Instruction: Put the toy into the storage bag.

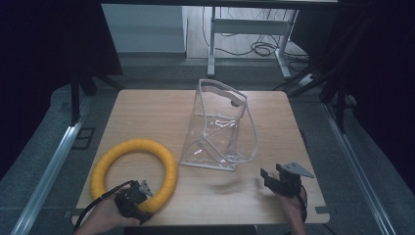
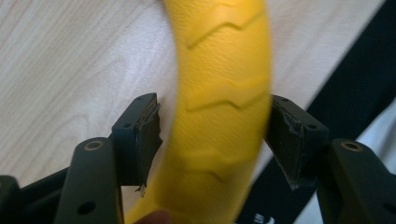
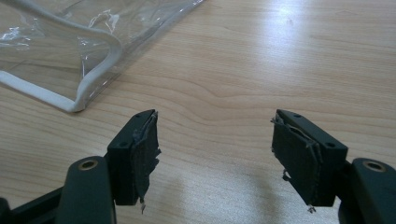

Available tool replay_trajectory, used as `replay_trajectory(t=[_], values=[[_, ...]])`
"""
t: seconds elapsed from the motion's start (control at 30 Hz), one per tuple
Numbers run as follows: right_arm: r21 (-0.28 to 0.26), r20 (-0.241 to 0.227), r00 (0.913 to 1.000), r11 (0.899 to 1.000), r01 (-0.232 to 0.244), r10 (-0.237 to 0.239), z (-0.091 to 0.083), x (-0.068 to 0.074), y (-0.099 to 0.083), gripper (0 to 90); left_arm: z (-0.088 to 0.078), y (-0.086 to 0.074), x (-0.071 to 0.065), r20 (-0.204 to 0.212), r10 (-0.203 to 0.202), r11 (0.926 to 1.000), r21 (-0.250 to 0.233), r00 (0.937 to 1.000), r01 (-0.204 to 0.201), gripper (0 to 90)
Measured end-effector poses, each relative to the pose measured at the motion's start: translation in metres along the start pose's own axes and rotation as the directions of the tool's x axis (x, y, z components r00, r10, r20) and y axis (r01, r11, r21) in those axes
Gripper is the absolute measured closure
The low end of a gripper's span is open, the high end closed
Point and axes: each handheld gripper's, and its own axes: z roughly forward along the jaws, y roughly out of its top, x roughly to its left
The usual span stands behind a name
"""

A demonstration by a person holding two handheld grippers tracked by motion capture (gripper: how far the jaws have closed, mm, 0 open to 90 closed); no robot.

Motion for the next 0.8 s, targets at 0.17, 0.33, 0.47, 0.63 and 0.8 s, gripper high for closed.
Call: replay_trajectory(t=[0.17, 0.33, 0.47, 0.63, 0.8], values=[[-0.003, 0.003, 1.0, 1.0, -0.003, 0.003, 0.0, -0.001, -0.001, 31.8, 0.004, 0.006, 0.002, 0.014, 0.006, 0.9998, 0.018, 0.9999, -0.006, 38.7], [0.007, 0.007, 1.0, 1.0, 0.003, -0.003, 0.002, 0.002, -0.002, 31.8, 0.003, 0.011, -0.001, 0.026, 0.008, 0.9992, 0.038, 0.9996, -0.009, 45.6], [0.001, 0.011, 0.9999, 1.0, -0.001, 0.001, 0.0, 0.001, -0.002, 32.1, 0.004, 0.013, -0.002, 0.018, 0.011, 0.999, 0.043, 0.9998, -0.012, 48.2], [-0.004, 0.02, 0.9995, 1.0, -0.022, 0.022, -0.002, -0.002, -0.003, 32.6, 0.0, 0.006, 0.002, 0.053, -0.014, 0.9995, -0.028, 0.9985, 0.015, 48.6], [-0.01, 0.031, 0.9988, 0.999, -0.037, 0.038, -0.004, -0.004, -0.002, 32.8, -0.015, 0.009, 0.009, 0.102, -0.034, 0.991, -0.125, 0.9942, 0.046, 49.3]])
